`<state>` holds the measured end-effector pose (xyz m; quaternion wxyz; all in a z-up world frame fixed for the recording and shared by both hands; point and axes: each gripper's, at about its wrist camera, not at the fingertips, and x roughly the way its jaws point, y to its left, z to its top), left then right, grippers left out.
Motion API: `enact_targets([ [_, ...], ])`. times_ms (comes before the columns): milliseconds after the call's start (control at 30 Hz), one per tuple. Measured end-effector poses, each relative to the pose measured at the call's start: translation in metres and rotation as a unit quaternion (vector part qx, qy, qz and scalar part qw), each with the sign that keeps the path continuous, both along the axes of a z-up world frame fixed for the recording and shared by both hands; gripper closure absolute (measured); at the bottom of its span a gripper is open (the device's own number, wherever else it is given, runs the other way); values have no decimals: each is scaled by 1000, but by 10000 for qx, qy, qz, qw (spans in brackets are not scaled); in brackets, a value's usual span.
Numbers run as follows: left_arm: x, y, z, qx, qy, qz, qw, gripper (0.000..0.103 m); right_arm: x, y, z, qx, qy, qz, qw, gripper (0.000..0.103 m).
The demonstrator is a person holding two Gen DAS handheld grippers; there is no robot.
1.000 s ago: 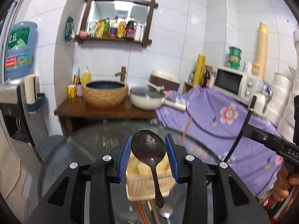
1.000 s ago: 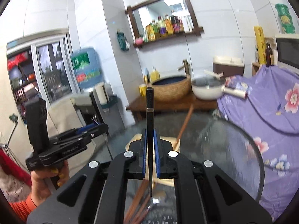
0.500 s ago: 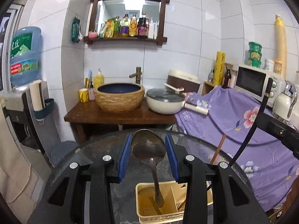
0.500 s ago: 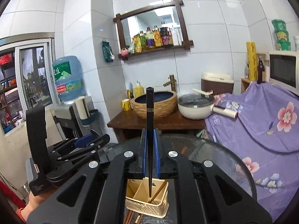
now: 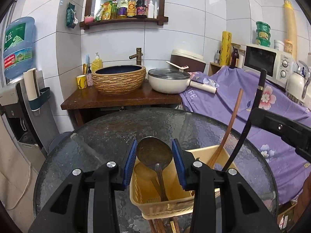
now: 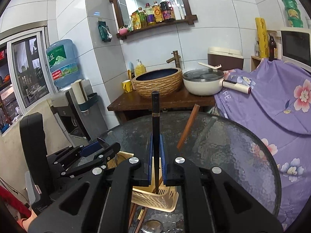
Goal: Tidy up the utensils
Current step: 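Lift the black chopstick and steel spoon and lower both into the cream holder, then open both tools and withdraw them from the holder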
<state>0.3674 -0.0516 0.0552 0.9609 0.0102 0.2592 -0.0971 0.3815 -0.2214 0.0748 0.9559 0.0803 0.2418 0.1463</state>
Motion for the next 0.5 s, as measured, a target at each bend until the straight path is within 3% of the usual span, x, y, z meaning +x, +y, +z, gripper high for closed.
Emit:
enact_targets([
  [367,-3,-4,-17,115,88,-95,9999,66,5,-5,-14,22,123,5,9999,95],
  [433,-7,-4,-14,53,42,-125,9999,63,6,-8,-15,60,114,-4,9999,95],
  [500,-12,-4,-11,-16,-24,-142,9999,49,7,-10,-16,88,118,-19,9999,94],
])
